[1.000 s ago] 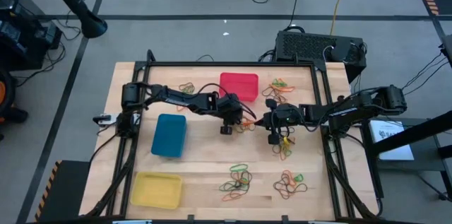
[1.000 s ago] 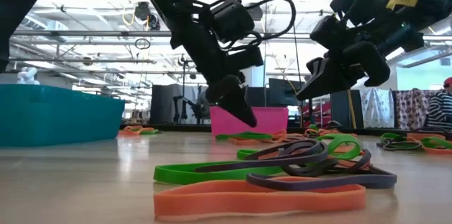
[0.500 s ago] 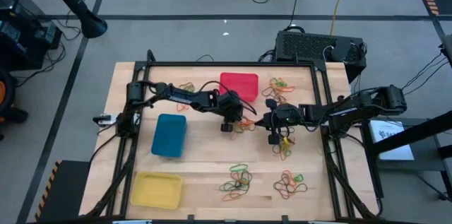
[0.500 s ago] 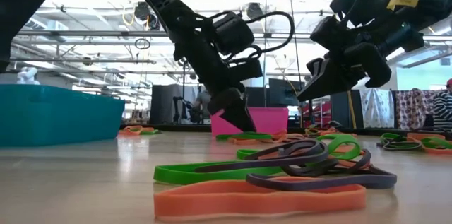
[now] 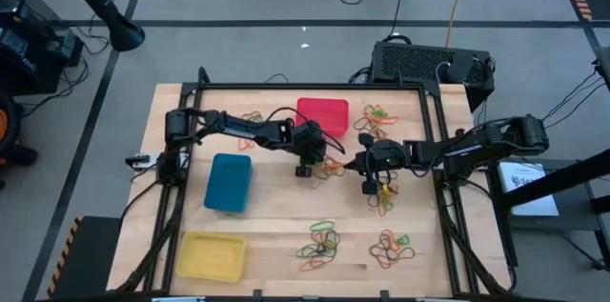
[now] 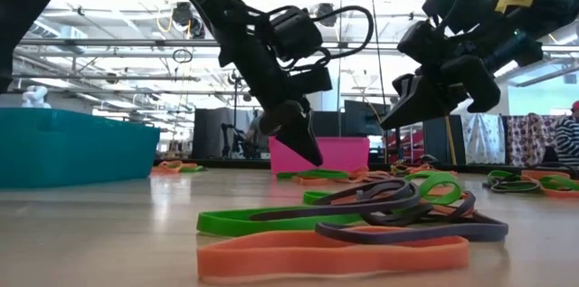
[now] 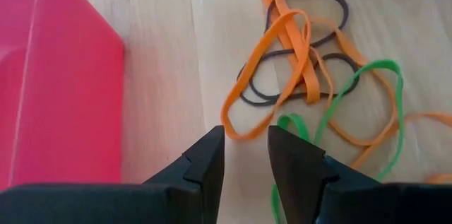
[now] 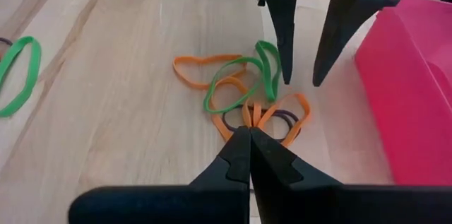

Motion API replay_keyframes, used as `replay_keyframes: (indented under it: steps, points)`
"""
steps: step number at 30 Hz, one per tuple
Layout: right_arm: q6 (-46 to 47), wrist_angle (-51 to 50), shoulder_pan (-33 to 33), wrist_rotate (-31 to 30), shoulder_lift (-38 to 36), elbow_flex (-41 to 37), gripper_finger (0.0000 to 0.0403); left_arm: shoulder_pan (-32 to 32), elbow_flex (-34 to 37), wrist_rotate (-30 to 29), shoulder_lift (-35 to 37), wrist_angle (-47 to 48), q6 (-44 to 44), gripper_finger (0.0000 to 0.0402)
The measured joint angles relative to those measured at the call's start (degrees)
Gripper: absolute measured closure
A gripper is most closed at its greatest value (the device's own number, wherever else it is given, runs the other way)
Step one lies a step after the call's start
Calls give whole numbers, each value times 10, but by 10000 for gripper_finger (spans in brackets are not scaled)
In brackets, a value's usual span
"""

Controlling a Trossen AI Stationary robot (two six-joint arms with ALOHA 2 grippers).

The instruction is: Sort rubber bands into baskets

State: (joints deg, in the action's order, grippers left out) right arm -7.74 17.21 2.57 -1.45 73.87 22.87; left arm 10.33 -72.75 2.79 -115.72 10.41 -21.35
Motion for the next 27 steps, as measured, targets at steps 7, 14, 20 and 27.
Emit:
replay_keyframes:
  steps: [7, 14, 20, 27]
  points:
    - [4, 0, 0, 0, 0, 0, 403, 0, 0, 20, -2, 43, 4, 283]
    - [4, 0, 0, 0, 0, 0, 403, 2, 0, 17, 4, 84, 11, 283]
    - [2, 1, 0, 0, 1, 0, 403, 2, -1, 15, 16, 84, 16, 283]
    - [5, 1, 0, 0, 1, 0, 403, 2, 3, 16, 16, 98, 35, 283]
